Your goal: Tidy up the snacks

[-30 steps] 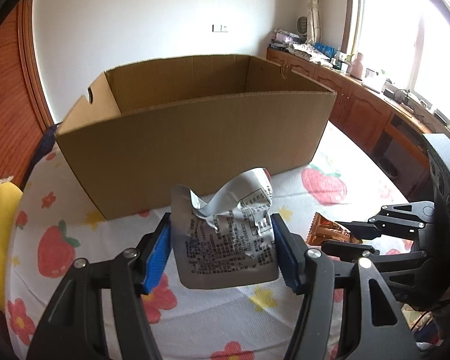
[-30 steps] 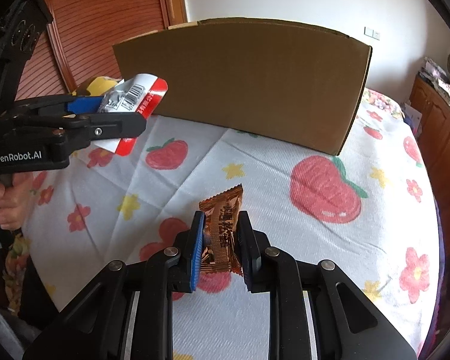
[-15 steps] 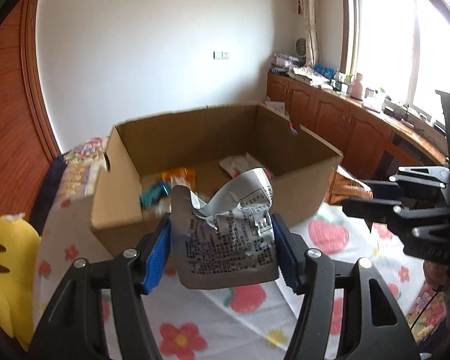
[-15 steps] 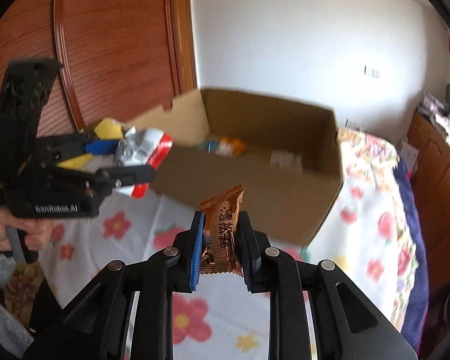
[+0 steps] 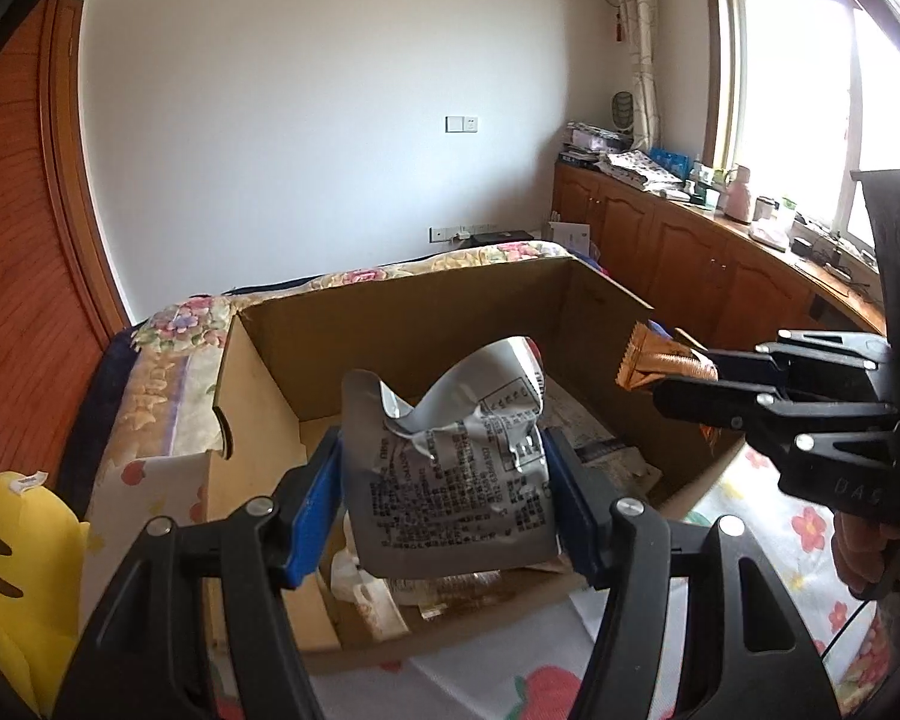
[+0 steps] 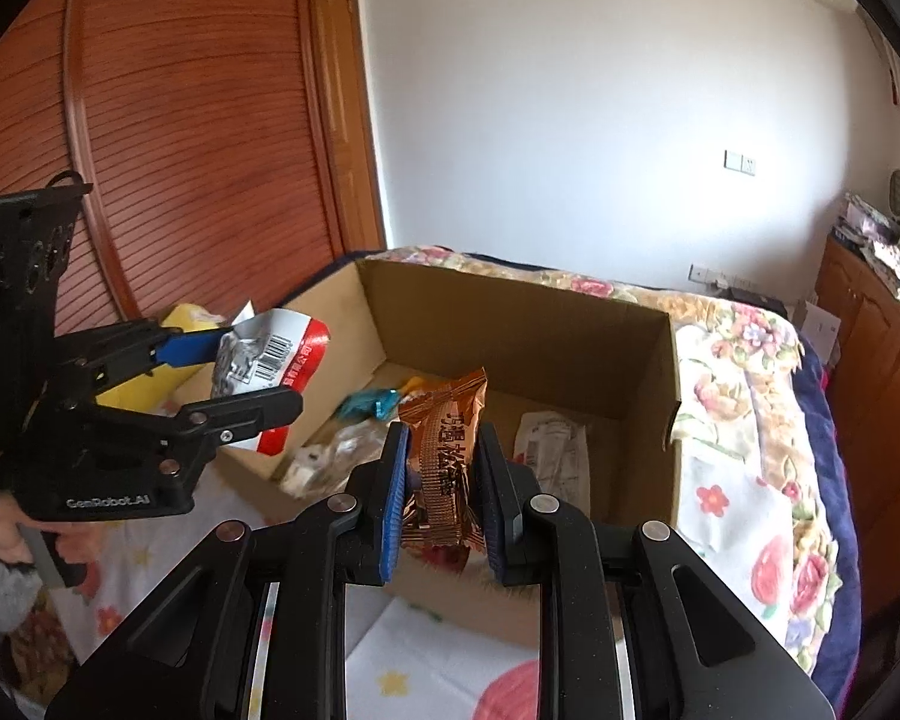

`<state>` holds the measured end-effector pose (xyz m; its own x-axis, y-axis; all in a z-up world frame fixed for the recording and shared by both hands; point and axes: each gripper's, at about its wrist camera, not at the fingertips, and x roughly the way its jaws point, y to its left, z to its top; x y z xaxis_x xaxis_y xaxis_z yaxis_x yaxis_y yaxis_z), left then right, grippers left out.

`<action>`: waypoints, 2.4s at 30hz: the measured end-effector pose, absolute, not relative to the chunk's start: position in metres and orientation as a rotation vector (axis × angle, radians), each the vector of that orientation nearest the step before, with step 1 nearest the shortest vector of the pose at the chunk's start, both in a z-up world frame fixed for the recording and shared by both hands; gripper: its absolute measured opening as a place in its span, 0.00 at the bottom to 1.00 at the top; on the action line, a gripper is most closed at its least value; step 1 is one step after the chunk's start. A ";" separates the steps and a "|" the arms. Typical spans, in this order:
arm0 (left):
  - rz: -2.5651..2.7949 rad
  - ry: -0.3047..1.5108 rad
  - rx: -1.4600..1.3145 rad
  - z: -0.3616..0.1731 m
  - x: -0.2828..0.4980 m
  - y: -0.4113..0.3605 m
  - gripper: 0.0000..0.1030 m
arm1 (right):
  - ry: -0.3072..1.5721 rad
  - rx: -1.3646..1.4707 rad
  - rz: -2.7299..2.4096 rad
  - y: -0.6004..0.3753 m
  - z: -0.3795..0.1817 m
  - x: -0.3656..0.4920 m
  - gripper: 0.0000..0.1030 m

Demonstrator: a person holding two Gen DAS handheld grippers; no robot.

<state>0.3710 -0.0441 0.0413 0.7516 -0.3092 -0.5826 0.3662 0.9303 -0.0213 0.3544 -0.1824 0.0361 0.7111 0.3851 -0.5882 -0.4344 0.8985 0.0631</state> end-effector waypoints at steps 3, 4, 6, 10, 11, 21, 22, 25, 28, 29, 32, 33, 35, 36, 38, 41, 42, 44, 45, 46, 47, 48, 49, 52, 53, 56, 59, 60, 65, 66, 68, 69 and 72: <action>-0.368 0.632 0.086 0.035 0.378 -0.045 0.61 | 0.649 -0.081 0.448 -0.180 0.029 0.367 0.19; -0.362 0.633 0.089 0.033 0.381 -0.045 0.61 | 0.652 -0.082 0.445 -0.180 0.027 0.370 0.19; -0.357 0.639 0.087 0.030 0.384 -0.045 0.62 | 0.658 -0.081 0.441 -0.180 0.024 0.374 0.19; -0.340 0.645 0.070 0.028 0.386 -0.047 0.64 | 0.672 -0.066 0.433 -0.181 0.018 0.381 0.20; -0.337 0.651 0.067 0.027 0.387 -0.047 0.65 | 0.676 -0.064 0.429 -0.182 0.017 0.382 0.21; -0.313 0.653 0.083 0.028 0.382 -0.052 0.73 | 0.685 -0.075 0.411 -0.182 0.014 0.386 0.30; -0.308 0.649 0.081 0.030 0.379 -0.052 0.73 | 0.684 -0.069 0.413 -0.183 0.015 0.385 0.31; -0.300 0.638 0.076 0.034 0.374 -0.051 0.73 | 0.674 -0.063 0.411 -0.184 0.019 0.376 0.33; -0.281 0.623 0.072 0.040 0.363 -0.050 0.74 | 0.656 -0.061 0.400 -0.185 0.024 0.365 0.41; -0.275 0.619 0.070 0.042 0.359 -0.050 0.74 | 0.647 -0.056 0.396 -0.186 0.027 0.360 0.43; -0.254 0.608 0.090 0.048 0.344 -0.050 0.76 | 0.635 -0.054 0.372 -0.188 0.032 0.346 0.51; -0.249 0.601 0.095 0.051 0.337 -0.050 0.76 | 0.629 -0.060 0.356 -0.188 0.034 0.340 0.54; -0.246 0.593 0.087 0.054 0.324 -0.048 0.77 | 0.619 -0.063 0.338 -0.189 0.038 0.331 0.57; -0.244 0.588 0.079 0.056 0.316 -0.047 0.78 | 0.616 -0.055 0.331 -0.191 0.039 0.324 0.60; -0.237 0.578 0.069 0.060 0.302 -0.044 0.81 | 0.614 -0.041 0.323 -0.194 0.042 0.313 0.65; -0.233 0.564 0.054 0.067 0.277 -0.040 0.86 | 0.611 -0.031 0.310 -0.197 0.044 0.296 0.73; -0.231 0.557 0.053 0.069 0.269 -0.039 0.87 | 0.611 -0.027 0.306 -0.197 0.045 0.289 0.76; -0.230 0.546 0.057 0.073 0.252 -0.037 0.91 | 0.606 -0.023 0.295 -0.198 0.046 0.277 0.80; -0.226 0.541 0.060 0.075 0.246 -0.036 0.93 | 0.603 -0.021 0.293 -0.198 0.047 0.270 0.83; -0.219 0.535 0.063 0.077 0.238 -0.036 0.96 | 0.601 -0.022 0.291 -0.198 0.049 0.262 0.84; -0.218 0.528 0.066 0.079 0.230 -0.035 0.97 | 0.598 -0.022 0.287 -0.198 0.050 0.256 0.85; -0.216 0.524 0.069 0.080 0.223 -0.035 0.98 | 0.595 -0.022 0.285 -0.198 0.051 0.250 0.86; -0.210 0.522 0.073 0.081 0.215 -0.034 1.00 | 0.590 -0.023 0.281 -0.198 0.052 0.242 0.87; -0.198 0.519 0.074 0.084 0.195 -0.031 1.00 | 0.580 -0.024 0.267 -0.196 0.056 0.223 0.88; -0.196 0.519 0.073 0.084 0.189 -0.030 1.00 | 0.578 -0.025 0.265 -0.196 0.057 0.216 0.89; -0.191 0.514 0.066 0.085 0.173 -0.028 1.00 | 0.569 -0.025 0.255 -0.195 0.058 0.199 0.90; -0.192 0.515 0.062 0.083 0.157 -0.027 1.00 | 0.559 -0.020 0.242 -0.196 0.059 0.184 0.91; -0.192 0.515 0.062 0.083 0.153 -0.027 1.00 | 0.557 -0.018 0.241 -0.197 0.060 0.180 0.92; -0.189 0.519 0.062 0.081 0.131 -0.027 1.00 | 0.553 -0.011 0.218 -0.201 0.059 0.160 0.93; -0.186 0.519 0.064 0.081 0.126 -0.027 1.00 | 0.554 -0.011 0.213 -0.201 0.059 0.157 0.93; -0.182 0.514 0.060 0.081 0.117 -0.026 1.00 | 0.552 -0.010 0.204 -0.203 0.058 0.148 0.93; -0.180 0.512 0.056 0.082 0.112 -0.026 1.00 | 0.551 -0.009 0.200 -0.203 0.058 0.145 0.94; -0.175 0.510 0.047 0.081 0.102 -0.023 1.00 | 0.545 -0.001 0.185 -0.206 0.058 0.132 0.94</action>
